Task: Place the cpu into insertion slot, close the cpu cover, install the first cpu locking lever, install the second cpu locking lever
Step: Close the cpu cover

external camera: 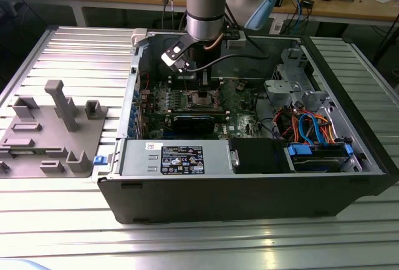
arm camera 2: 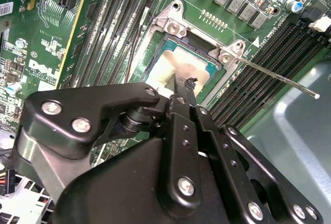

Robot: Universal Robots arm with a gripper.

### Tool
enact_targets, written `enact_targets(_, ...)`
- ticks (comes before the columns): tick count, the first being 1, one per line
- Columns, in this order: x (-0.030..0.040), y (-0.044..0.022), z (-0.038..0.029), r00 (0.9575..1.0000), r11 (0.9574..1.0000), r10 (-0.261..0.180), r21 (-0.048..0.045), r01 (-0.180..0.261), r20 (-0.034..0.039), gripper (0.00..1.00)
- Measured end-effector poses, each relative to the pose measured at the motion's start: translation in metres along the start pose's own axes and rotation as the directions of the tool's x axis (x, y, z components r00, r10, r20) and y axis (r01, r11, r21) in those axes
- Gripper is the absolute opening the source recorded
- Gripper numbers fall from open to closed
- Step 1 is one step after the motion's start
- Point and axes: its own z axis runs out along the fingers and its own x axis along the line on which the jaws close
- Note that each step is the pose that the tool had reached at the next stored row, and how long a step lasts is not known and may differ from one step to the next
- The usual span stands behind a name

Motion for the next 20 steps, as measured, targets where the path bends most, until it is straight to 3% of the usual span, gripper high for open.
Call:
enact_targets(1,0.0001,0.0000,0.0001,1.0000,1.0000,0.000,0.0065,0.000,-0.0066,0.11)
enact_targets(5,0.0001,0.0000,0.0002,1.0000,1.0000,0.001,0.0070,0.000,-0.0067,0.11)
enact_targets(9,0.0001,0.0010,0.0002,1.0000,0.9996,0.000,0.0269,0.000,-0.0073,0.11)
enact_targets(12,0.0001,0.0009,0.0003,1.0000,0.9996,-0.004,0.0282,0.004,-0.0076,0.11)
enact_targets(15,0.0002,0.0010,0.0003,0.9985,0.9982,-0.053,0.0272,0.054,-0.0104,0.11)
enact_targets(20,0.0001,0.0010,0.0003,0.9985,0.9981,-0.054,0.0273,0.054,-0.0103,0.11)
